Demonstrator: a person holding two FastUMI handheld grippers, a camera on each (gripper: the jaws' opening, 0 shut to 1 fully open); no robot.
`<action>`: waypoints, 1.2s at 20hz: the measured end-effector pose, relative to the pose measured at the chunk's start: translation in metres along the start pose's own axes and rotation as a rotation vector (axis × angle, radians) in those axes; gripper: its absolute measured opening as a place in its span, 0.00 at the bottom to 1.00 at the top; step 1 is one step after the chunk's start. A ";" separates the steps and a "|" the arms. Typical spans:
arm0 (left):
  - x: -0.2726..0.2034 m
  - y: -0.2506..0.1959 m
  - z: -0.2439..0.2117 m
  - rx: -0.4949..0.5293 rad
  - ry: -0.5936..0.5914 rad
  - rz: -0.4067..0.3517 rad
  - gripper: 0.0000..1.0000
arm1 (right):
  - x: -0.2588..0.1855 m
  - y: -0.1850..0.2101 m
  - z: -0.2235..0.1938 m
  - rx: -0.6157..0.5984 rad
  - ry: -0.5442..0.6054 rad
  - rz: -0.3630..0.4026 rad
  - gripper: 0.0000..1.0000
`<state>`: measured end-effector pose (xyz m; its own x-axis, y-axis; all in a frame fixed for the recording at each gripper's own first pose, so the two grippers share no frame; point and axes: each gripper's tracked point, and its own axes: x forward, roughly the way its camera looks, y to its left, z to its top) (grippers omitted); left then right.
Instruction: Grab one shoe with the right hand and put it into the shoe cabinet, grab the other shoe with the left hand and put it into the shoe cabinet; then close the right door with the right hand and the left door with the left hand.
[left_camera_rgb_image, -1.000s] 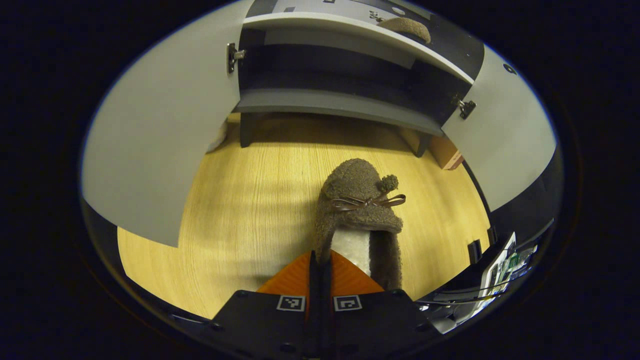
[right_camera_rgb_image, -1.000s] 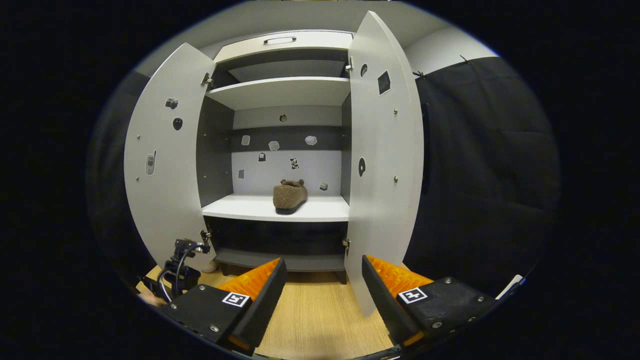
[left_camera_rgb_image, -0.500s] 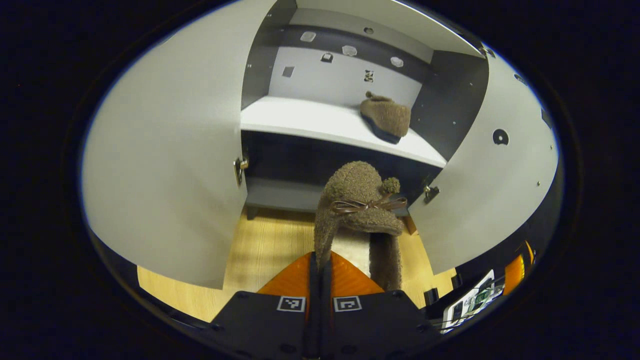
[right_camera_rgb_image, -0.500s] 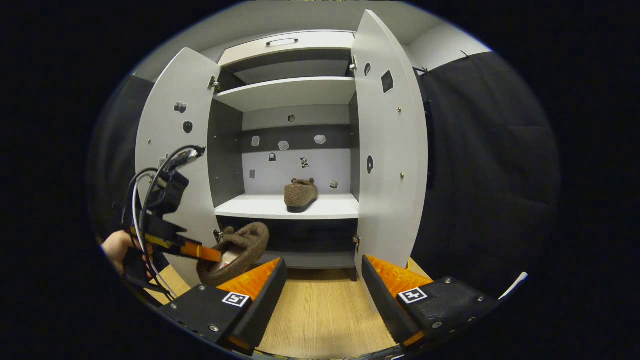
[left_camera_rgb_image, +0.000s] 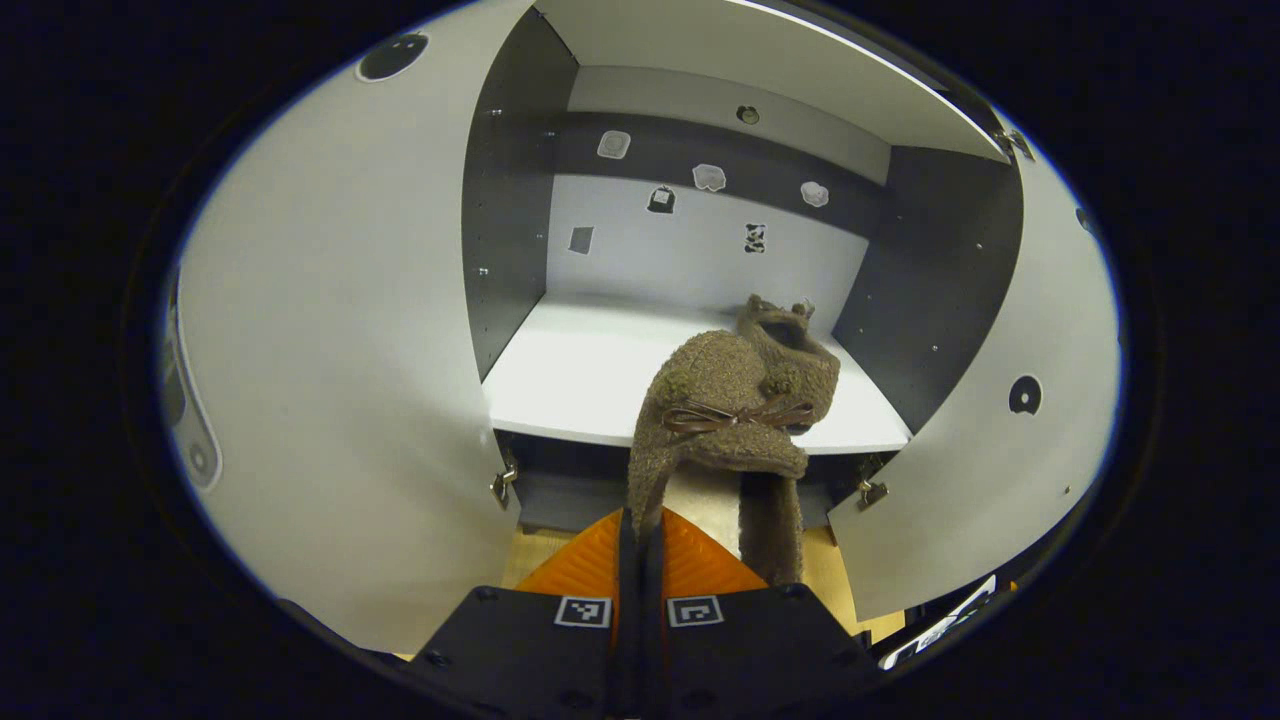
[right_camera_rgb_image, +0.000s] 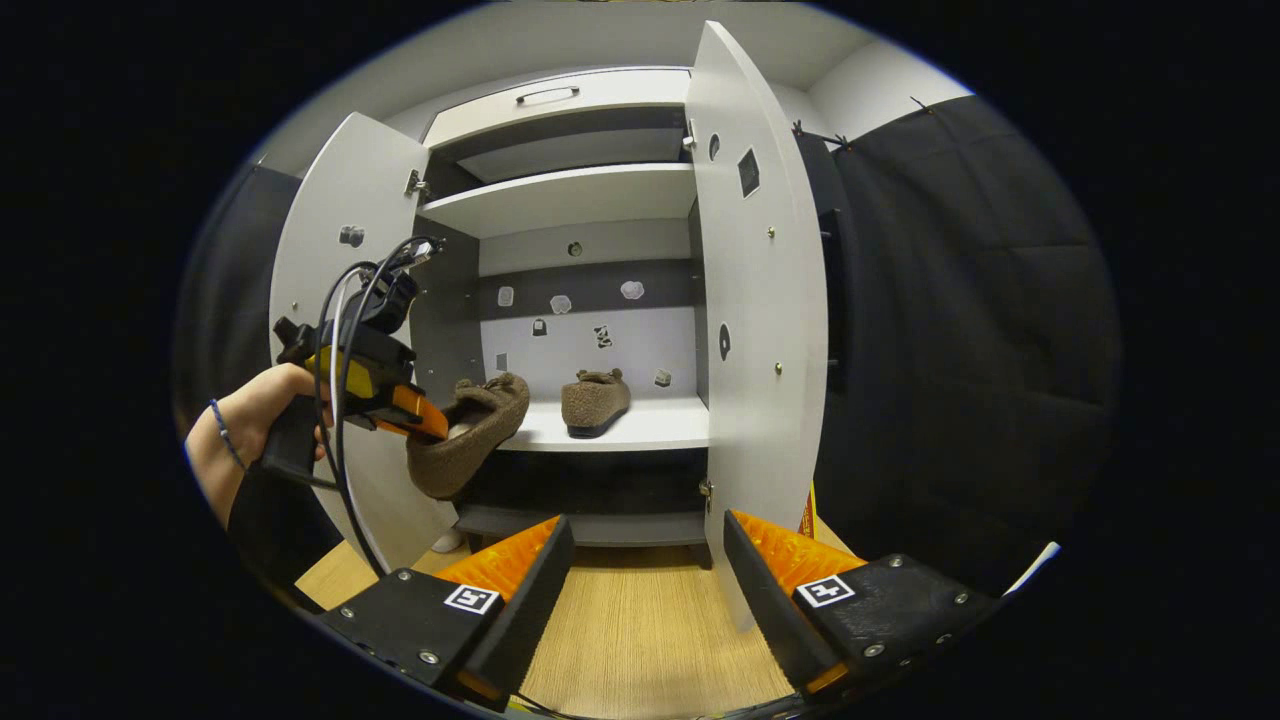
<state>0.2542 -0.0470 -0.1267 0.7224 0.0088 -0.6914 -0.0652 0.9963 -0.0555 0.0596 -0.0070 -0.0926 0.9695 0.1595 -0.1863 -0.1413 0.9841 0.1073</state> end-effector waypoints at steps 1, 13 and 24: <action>0.007 0.001 0.005 0.005 0.002 0.009 0.06 | 0.001 -0.003 0.001 0.002 -0.002 -0.004 0.93; 0.066 -0.001 0.066 -0.113 0.023 -0.025 0.06 | 0.010 -0.011 0.025 0.001 -0.024 -0.007 0.93; 0.140 0.004 0.080 -0.135 0.130 0.017 0.06 | 0.019 -0.004 0.037 0.009 -0.038 0.013 0.92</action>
<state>0.4102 -0.0353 -0.1665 0.6259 0.0058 -0.7799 -0.1745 0.9757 -0.1327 0.0864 -0.0112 -0.0605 0.9745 0.1689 -0.1479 -0.1520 0.9812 0.1187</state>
